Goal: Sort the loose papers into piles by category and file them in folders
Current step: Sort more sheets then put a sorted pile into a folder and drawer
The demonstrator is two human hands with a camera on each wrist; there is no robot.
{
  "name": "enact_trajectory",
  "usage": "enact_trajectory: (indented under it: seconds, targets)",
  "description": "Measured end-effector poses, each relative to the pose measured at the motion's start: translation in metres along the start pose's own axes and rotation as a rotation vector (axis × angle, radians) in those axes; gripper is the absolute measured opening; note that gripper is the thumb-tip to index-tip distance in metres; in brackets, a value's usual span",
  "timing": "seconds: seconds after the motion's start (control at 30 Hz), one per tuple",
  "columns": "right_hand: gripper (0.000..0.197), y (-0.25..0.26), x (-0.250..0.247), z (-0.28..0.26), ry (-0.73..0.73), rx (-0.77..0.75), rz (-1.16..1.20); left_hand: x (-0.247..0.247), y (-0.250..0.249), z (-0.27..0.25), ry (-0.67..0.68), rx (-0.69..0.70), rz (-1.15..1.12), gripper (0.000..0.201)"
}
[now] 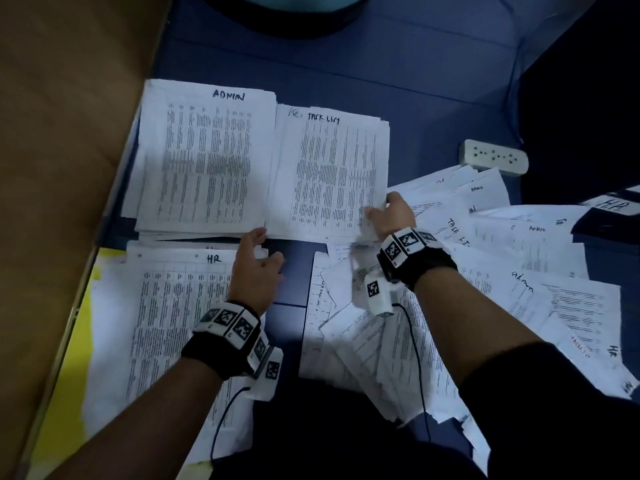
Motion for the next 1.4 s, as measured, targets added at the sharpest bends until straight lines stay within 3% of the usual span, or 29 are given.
enact_trajectory:
  seconds: [0.07,0.17,0.27,0.37,0.53,0.73,0.83,0.97,1.17,1.3,1.4]
  targets:
    - [0.046,-0.01,-0.011,-0.01,-0.023,-0.002,0.039,0.005,-0.003,-0.007,0.032,0.04,0.027,0.032]
    - [0.041,-0.044,-0.035,-0.029,-0.025,-0.018,0.063,0.019,-0.011,-0.023,0.133,0.116,0.075,0.028]
    - [0.027,-0.098,-0.063,-0.049,0.029,-0.01,0.092,0.042,-0.015,-0.043,0.279,0.163,0.137,0.03]
    - [0.028,-0.165,-0.095,-0.071,0.023,0.04,0.115,0.075,-0.018,-0.066,0.409,0.206,0.222,0.023]
    - [0.034,-0.293,-0.139,-0.097,-0.097,0.27,0.16,0.147,-0.024,-0.113,0.706,0.35,0.374,0.024]
    - [0.086,-0.408,-0.165,-0.119,-0.263,0.781,0.125,0.229,-0.008,-0.159,1.008,0.308,0.531,0.033]
    - [0.093,-0.428,-0.159,-0.125,-0.252,0.872,0.1,0.252,0.003,-0.177,1.1,0.354,0.732,0.04]
    - [0.092,-0.432,-0.155,-0.121,-0.252,0.837,0.149,0.263,0.006,-0.191,1.095,0.394,0.887,0.043]
    - [0.034,-0.448,-0.188,-0.129,-0.284,0.473,0.443,0.262,0.006,-0.192,1.045,0.38,0.885,0.048]
    - [0.02,-0.452,-0.233,-0.15,-0.36,0.251,0.729,0.261,0.002,-0.193,1.002,0.303,0.745,0.063]
    - [0.018,-0.447,-0.247,-0.153,-0.307,0.135,0.872,0.268,-0.016,-0.201,0.936,0.263,0.527,0.049]
Point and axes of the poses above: each hand's wrist, its own z-axis towards the middle knuckle, its own x-axis out of the palm, y = z × x, the point moved 1 cm from there along z, towards the middle knuckle, and after that the axes turned 10 degrees about x, right-handed, at the moved point
